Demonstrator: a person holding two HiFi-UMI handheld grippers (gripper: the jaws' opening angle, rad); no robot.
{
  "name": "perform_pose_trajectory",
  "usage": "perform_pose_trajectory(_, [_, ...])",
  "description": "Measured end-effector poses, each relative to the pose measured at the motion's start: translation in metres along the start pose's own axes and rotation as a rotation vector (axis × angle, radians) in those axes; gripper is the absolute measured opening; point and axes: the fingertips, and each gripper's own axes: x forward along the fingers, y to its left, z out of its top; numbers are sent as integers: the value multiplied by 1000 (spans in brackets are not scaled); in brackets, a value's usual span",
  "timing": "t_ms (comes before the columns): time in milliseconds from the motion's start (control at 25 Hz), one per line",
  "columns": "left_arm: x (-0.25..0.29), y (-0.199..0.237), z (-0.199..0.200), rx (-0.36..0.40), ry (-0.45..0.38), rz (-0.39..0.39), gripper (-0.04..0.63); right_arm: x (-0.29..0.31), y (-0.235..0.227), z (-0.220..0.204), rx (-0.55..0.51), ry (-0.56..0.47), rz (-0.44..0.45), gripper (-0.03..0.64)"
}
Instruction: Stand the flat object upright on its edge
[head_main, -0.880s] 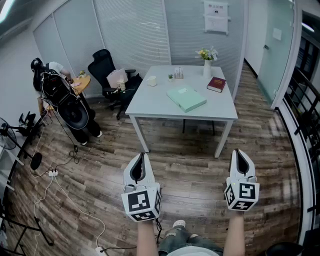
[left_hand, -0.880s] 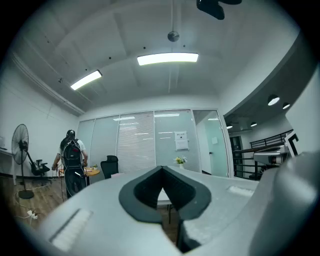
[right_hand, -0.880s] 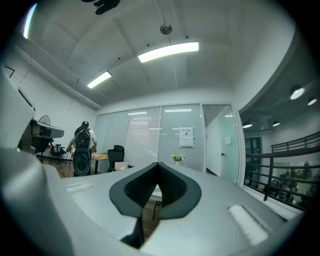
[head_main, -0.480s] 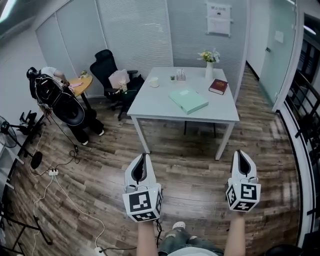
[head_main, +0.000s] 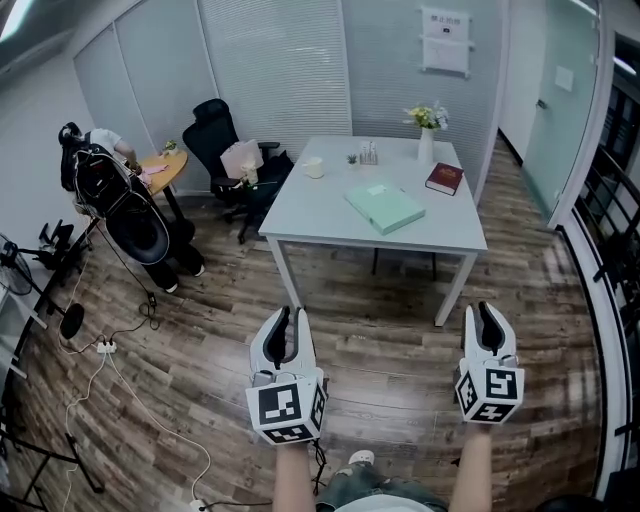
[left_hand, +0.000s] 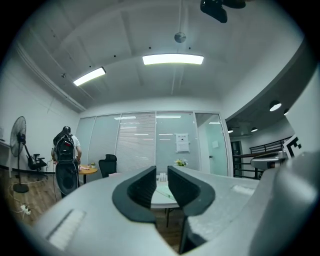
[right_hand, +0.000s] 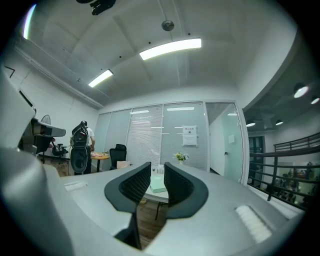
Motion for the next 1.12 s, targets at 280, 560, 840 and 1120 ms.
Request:
perform_pose_trajectory(280, [31,21,-6,-5,-18,4,313,30,11,-10,10,12,21,311])
perform_pose_trajectory(560, [56,27,-19,-10,11,-14,360,45,12,-20,14,34,21,379])
perform_pose_trajectory(840, [100,22,-29,-38,21,-8,362,85,-4,-30,-1,55,46,382])
perform_pose_trajectory(1120, [169,24,-37,-24,5,39,362,170,-21,-30,5,25,96,382])
